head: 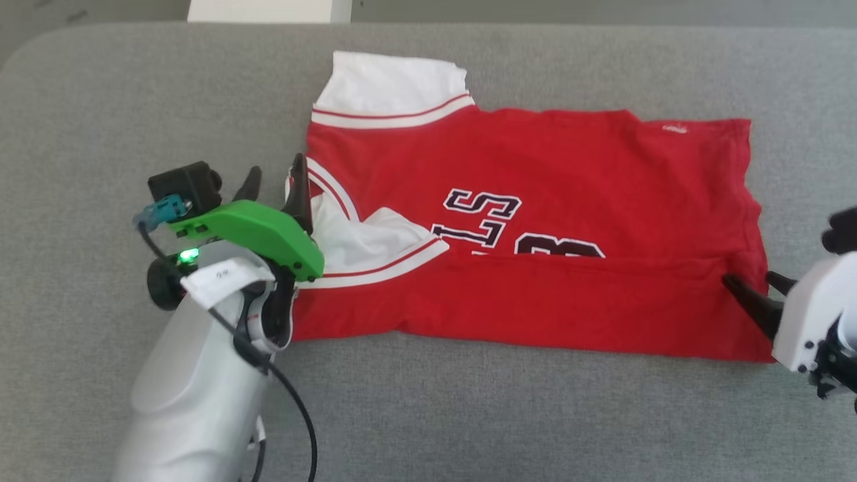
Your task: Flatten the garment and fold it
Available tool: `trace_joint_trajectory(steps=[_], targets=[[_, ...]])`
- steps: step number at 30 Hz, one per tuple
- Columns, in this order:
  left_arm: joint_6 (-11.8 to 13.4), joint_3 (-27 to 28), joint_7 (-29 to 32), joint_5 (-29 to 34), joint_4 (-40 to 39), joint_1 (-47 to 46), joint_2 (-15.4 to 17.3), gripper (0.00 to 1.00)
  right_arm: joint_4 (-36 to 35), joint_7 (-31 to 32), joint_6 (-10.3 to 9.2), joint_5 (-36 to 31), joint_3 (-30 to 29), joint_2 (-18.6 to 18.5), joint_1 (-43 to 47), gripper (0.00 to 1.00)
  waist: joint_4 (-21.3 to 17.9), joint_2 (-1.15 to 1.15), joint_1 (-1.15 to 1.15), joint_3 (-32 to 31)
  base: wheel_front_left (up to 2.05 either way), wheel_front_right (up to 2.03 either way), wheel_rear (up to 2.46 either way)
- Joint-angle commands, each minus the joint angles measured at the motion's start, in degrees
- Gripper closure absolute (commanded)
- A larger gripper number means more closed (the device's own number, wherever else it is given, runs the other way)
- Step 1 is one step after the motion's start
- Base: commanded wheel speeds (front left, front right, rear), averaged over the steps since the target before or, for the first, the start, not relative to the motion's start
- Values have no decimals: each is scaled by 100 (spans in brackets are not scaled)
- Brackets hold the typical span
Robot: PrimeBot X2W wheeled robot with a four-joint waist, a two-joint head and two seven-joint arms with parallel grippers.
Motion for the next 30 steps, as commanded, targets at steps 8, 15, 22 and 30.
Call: trace_joint_trajectory(steps=[8,15,22,30], targets=[[675,-296,695,430,-1106,1261,672,0,-665,-307,-11,-73,-921,433,830,0,119,0,0,-842,0,0,0],[1181,-738,2585,194,-2030,2018,1115,0,-1393,-92,-11,-288,-1372,919,1290,0,83,0,0,-860,0,0,0],[1194,-906,2941,244,-1833,1786,1157,0,-1659,7,-11,-345,-1440,1024,1284,0,-59,0,0,-618,0,0,0],[1117,-947,2970,134,-1332,1673,1005,75,-1736,62,-11,-375,-1397,999,1281,0,-200,0,0,-462,0,0,0]])
